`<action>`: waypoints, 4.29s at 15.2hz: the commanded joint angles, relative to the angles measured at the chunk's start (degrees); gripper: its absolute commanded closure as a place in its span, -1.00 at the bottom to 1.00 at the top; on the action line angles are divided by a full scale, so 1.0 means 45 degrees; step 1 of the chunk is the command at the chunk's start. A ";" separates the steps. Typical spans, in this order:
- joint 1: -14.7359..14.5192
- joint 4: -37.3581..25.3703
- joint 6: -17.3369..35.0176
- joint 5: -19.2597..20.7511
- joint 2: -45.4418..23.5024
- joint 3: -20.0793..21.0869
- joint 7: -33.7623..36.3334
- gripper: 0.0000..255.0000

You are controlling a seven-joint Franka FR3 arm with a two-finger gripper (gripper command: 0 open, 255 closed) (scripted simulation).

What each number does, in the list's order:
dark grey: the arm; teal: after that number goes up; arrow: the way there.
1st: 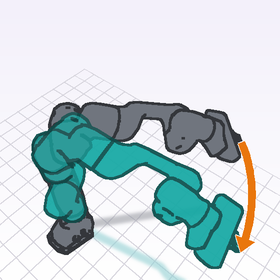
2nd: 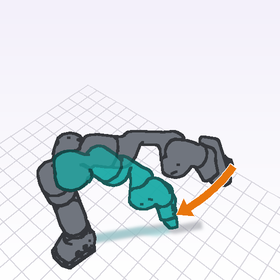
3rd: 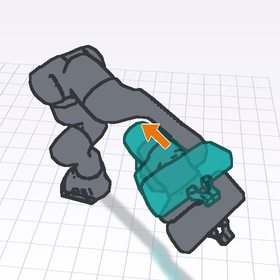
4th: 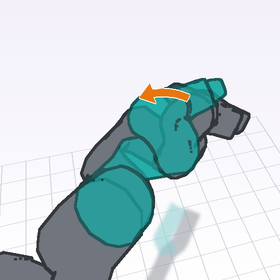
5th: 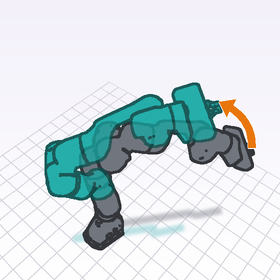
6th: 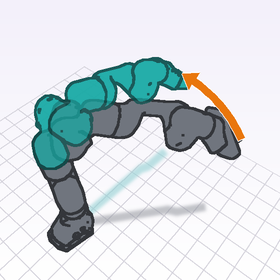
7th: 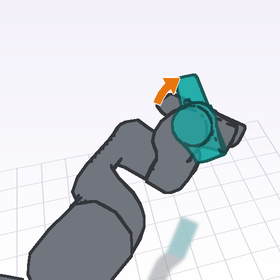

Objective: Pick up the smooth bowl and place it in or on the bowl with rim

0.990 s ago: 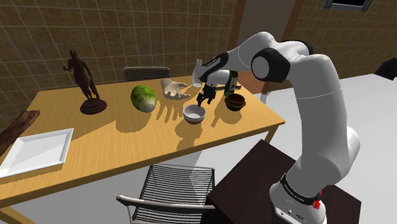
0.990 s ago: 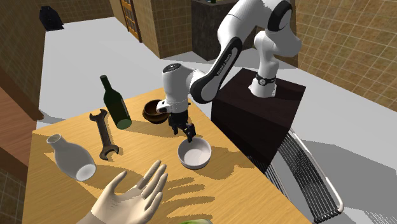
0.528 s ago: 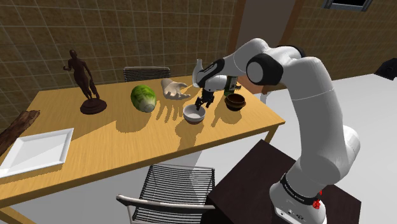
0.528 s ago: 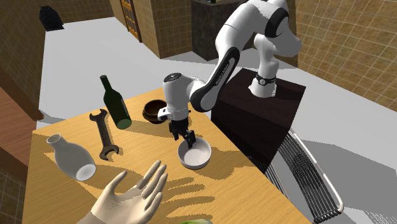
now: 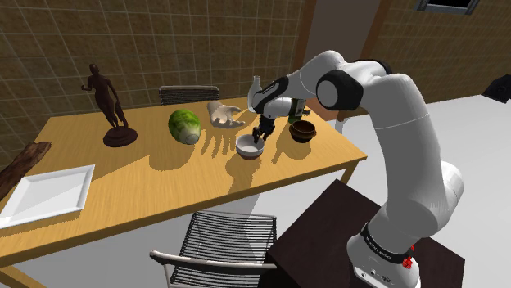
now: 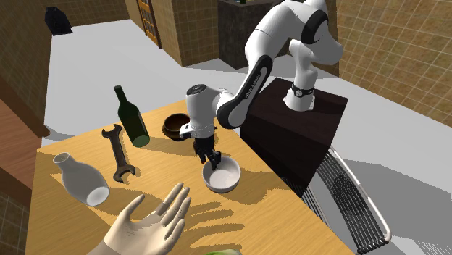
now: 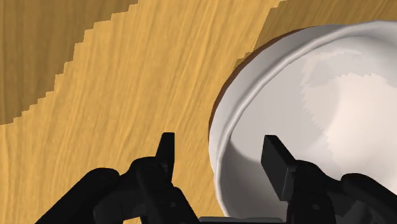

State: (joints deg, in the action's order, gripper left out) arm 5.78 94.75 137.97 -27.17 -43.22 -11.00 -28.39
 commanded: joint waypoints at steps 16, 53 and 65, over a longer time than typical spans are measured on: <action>-0.0157 0.0166 -0.0674 0.0294 0.0857 -0.0245 0.0294 1.00; 0.1843 -0.1813 -0.4990 0.1077 0.2685 -0.1522 -0.1210 1.00; 0.4972 -0.6287 -0.7582 0.0623 0.0220 -0.1836 -0.3463 1.00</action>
State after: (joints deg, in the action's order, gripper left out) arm 26.87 69.16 105.26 -24.17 -40.83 -19.26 -43.40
